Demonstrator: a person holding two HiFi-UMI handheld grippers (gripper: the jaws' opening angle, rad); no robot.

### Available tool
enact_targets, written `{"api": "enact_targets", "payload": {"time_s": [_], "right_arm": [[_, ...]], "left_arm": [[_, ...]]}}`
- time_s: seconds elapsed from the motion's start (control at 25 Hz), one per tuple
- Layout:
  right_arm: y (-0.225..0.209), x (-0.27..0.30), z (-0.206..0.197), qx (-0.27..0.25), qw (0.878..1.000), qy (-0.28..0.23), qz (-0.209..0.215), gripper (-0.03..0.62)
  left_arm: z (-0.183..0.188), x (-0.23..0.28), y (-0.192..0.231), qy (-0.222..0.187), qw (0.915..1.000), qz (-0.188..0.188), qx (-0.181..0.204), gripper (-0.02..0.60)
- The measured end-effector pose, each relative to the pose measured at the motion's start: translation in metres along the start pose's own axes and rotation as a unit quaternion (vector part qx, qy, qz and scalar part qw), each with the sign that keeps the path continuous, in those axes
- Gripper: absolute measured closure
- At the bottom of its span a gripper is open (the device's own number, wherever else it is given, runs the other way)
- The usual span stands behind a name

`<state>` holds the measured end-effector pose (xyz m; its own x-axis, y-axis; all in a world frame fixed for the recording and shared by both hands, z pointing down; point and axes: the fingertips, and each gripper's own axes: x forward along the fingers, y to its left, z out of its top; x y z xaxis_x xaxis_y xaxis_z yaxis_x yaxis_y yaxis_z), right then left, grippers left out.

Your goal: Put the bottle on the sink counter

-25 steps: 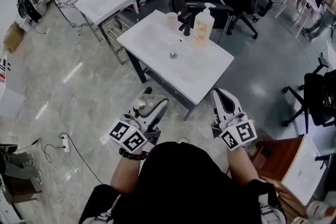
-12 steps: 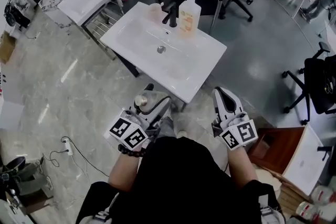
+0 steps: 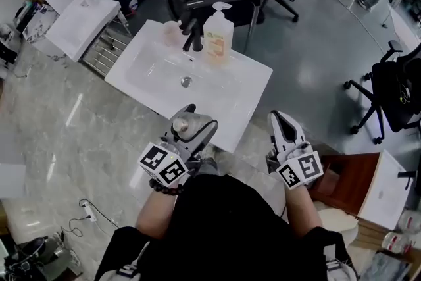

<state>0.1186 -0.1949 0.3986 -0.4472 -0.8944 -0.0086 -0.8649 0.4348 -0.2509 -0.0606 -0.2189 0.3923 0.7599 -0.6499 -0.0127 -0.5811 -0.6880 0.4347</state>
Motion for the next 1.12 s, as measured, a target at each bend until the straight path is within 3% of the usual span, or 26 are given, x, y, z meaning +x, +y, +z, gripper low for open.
{"api": "enact_targets", "payload": {"time_s": [0.56,0.72,0.92,1.12], "right_arm": [[-0.034,0.105,-0.022,0.006,0.998,0.022,-0.066,0.563],[-0.039,0.107,-0.035,0.011,0.995,0.037,-0.094,0.563],[-0.048,0.096,-0.055,0.028,0.989,0.062,-0.129,0.563],[-0.054,0.081,-0.069,0.049,0.984,0.069,-0.157,0.563]], "left_arm": [[-0.006,0.085,0.098,0.077,0.9946,-0.069,0.01,0.225],[-0.022,0.097,0.114,0.105,0.991,-0.082,0.014,0.225],[-0.051,0.117,0.119,0.149,0.9826,-0.099,0.052,0.225],[-0.083,0.137,0.124,0.182,0.9774,-0.1,0.037,0.225]]}}
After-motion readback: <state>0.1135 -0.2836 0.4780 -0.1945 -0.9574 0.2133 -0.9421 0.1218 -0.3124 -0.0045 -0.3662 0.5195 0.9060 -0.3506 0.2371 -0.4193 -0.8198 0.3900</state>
